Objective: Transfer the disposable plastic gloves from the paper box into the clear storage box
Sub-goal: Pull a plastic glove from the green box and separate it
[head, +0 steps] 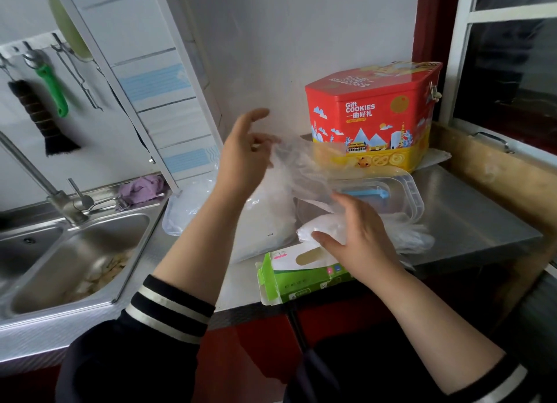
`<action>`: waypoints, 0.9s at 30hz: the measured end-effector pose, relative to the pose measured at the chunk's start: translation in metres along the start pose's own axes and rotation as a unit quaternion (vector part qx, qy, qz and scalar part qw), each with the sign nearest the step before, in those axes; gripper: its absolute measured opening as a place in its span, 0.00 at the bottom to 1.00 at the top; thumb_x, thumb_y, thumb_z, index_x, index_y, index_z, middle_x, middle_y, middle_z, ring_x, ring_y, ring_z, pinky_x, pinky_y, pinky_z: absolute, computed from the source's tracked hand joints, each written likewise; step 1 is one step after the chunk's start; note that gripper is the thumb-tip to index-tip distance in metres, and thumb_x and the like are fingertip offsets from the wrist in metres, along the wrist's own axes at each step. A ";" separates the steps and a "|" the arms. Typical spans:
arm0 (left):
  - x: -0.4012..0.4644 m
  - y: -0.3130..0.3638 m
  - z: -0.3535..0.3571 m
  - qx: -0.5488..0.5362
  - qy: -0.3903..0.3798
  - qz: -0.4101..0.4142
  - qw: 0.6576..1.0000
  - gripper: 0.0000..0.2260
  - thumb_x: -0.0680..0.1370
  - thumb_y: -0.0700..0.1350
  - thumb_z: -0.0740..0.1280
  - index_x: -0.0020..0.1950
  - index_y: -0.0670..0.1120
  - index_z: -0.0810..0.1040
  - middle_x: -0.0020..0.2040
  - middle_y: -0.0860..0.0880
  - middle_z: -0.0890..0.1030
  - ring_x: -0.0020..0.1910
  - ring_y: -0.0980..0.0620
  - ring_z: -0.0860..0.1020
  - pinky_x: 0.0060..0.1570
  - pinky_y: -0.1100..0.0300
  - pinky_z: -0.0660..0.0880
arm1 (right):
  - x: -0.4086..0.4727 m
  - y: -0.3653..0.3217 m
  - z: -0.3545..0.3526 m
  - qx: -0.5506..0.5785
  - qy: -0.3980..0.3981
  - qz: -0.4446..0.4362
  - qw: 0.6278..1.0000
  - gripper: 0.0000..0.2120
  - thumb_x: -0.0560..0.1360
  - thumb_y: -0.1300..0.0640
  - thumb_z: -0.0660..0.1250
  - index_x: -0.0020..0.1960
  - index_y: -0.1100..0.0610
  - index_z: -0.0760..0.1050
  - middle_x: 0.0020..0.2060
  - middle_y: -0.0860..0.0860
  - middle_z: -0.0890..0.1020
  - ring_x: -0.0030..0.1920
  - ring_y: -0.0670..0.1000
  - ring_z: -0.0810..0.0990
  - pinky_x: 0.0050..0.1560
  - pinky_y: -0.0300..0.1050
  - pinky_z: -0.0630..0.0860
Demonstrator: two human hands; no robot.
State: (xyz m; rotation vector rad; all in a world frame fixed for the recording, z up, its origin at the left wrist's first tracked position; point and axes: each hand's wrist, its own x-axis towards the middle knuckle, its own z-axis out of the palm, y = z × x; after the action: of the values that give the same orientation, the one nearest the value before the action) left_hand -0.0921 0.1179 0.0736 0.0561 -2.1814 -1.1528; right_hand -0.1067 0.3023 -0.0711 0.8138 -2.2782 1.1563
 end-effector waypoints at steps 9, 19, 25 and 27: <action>0.033 -0.040 -0.066 0.015 0.124 -0.205 0.971 0.21 0.76 0.32 0.56 0.66 0.48 0.67 0.46 0.53 0.82 0.27 0.56 0.75 0.25 0.65 0.69 | 0.000 0.003 0.008 -0.061 -0.007 -0.028 0.998 0.29 0.68 0.50 0.77 0.64 0.60 0.73 0.55 0.56 0.80 0.55 0.58 0.77 0.58 0.56 0.73; 0.012 -0.081 -0.094 0.313 0.104 -0.211 0.920 0.27 0.73 0.32 0.58 0.70 0.51 0.66 0.63 0.49 0.76 0.59 0.44 0.76 0.49 0.52 0.72 | 0.006 0.004 0.008 -0.118 -0.043 -0.013 0.992 0.16 0.74 0.50 0.71 0.56 0.59 0.79 0.52 0.54 0.83 0.52 0.59 0.79 0.57 0.58 0.73; 0.002 -0.082 -0.094 0.410 0.104 -0.144 0.895 0.28 0.72 0.32 0.57 0.71 0.48 0.64 0.64 0.44 0.75 0.60 0.40 0.73 0.49 0.48 0.70 | 0.016 0.003 0.008 -0.149 -0.098 0.038 0.983 0.19 0.78 0.46 0.63 0.65 0.56 0.76 0.60 0.53 0.80 0.60 0.56 0.77 0.62 0.52 0.68; 0.000 -0.077 -0.094 0.431 0.109 -0.123 0.888 0.28 0.72 0.32 0.57 0.72 0.48 0.64 0.64 0.44 0.75 0.62 0.39 0.70 0.51 0.46 0.70 | 0.019 0.004 0.008 -0.165 -0.115 0.046 0.978 0.21 0.78 0.44 0.62 0.66 0.54 0.75 0.63 0.51 0.78 0.62 0.55 0.75 0.63 0.50 0.66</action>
State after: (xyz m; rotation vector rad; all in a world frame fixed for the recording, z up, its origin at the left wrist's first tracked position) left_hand -0.0587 0.0029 0.0526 0.8188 -2.3432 -0.1848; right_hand -0.1242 0.2924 -0.0661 0.7476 -2.6288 0.7169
